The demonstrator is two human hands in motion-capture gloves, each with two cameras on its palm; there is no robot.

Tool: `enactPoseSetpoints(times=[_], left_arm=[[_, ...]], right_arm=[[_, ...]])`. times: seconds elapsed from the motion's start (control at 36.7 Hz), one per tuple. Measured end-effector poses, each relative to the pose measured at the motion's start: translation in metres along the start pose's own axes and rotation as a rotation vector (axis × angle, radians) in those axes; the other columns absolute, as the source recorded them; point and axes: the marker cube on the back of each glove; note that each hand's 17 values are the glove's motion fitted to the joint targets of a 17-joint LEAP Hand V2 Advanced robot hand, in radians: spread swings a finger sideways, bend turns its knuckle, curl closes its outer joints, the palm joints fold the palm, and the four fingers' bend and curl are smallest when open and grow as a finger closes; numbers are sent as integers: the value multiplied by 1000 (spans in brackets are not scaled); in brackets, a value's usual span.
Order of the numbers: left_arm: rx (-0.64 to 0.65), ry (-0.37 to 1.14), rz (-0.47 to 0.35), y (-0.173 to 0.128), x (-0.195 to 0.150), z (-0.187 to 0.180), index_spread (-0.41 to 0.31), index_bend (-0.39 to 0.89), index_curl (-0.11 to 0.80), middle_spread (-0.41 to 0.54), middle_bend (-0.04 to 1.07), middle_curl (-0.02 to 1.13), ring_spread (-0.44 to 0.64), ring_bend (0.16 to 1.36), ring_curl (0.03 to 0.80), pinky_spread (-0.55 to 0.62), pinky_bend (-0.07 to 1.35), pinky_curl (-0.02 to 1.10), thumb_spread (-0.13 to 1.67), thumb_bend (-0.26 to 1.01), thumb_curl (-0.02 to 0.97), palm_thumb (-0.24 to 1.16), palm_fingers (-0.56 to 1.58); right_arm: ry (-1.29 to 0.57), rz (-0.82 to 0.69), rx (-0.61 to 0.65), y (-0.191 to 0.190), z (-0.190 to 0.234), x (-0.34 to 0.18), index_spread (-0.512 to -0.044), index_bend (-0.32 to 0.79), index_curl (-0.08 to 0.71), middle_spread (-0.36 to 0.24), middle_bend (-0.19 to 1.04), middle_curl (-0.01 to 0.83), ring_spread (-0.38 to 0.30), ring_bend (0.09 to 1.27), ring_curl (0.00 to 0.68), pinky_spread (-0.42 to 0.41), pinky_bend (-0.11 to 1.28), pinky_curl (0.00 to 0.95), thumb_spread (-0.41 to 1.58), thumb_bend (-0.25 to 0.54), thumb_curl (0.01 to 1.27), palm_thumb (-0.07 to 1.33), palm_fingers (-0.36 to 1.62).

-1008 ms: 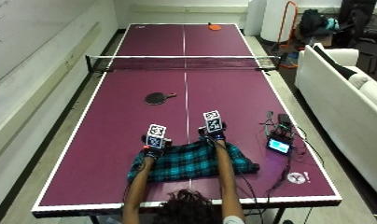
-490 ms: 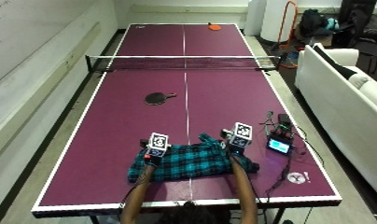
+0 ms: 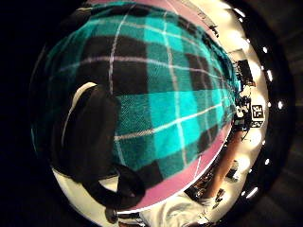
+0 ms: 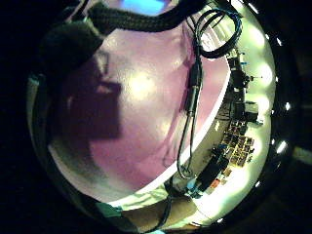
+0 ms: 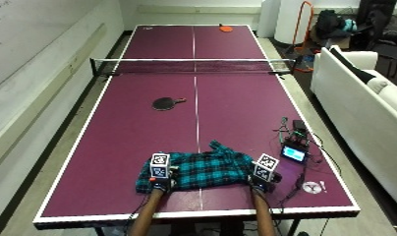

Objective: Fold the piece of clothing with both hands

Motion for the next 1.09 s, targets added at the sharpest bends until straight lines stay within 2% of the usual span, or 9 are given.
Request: enactPoseSetpoints(times=[0.11,0.22,0.27,0.38,0.57,0.74,0.84,0.9,1.09], left_arm=[[-21,29,16,-5,7,8,-120,147,342,-35,99,359,69,507,359,125,469,457,1328,-57,169,309,376],[-76,39,31,-5,19,10,-98,155,344,8,135,342,155,517,347,230,446,442,1360,-44,146,213,319],[-59,32,32,-9,25,10,-95,161,345,21,141,335,180,522,341,259,439,433,1369,-35,142,188,318],[-4,19,30,-18,31,9,-88,160,347,36,148,324,221,531,335,304,436,420,1390,-20,138,157,316],[-147,63,23,-8,31,9,-82,164,353,46,162,317,262,536,328,341,429,410,1416,-10,136,120,314],[-63,176,57,-16,28,-1,-87,164,357,36,169,316,261,536,321,348,419,399,1422,-5,143,116,352],[-55,280,112,-14,25,-7,-88,154,356,24,180,322,250,539,320,348,402,392,1418,0,151,134,373],[-39,346,126,-13,22,-13,-89,152,355,22,177,325,247,541,321,348,399,391,1419,4,156,147,375],[110,405,2,-1,-22,-60,-85,133,345,11,170,323,211,565,324,319,403,388,1428,9,167,178,408]], right_arm=[[21,-7,142,-5,-2,-4,-290,-24,144,-92,217,372,-78,753,401,169,644,366,1216,-23,209,463,525],[88,12,172,-13,-7,4,-295,-37,101,-154,363,414,-166,835,421,16,652,362,1257,36,230,580,777],[50,-9,151,-19,-9,7,-299,-45,84,-193,449,443,-195,896,446,-93,656,367,1284,104,260,707,954],[-91,-12,92,-28,-16,11,-306,-13,75,-226,519,469,-215,938,470,-190,632,378,1292,145,282,808,1056],[-534,-53,12,-24,-72,-7,-311,50,98,-239,544,491,-224,987,516,-276,659,414,1241,172,312,932,1178],[-773,-226,-30,-4,-131,-69,-308,46,103,-241,542,495,-228,1007,527,-307,707,435,1189,160,329,981,1190],[-774,-374,47,-41,-112,-142,-311,55,110,-240,538,493,-228,1011,530,-317,721,443,1146,140,344,998,1186],[-732,-432,60,-41,-109,-173,-313,62,114,-241,535,493,-228,1012,531,-319,721,446,1126,128,352,1002,1185],[-590,-609,79,24,-125,-260,-318,69,128,-239,527,493,-229,1013,531,-331,715,449,1068,85,376,1014,1184]])
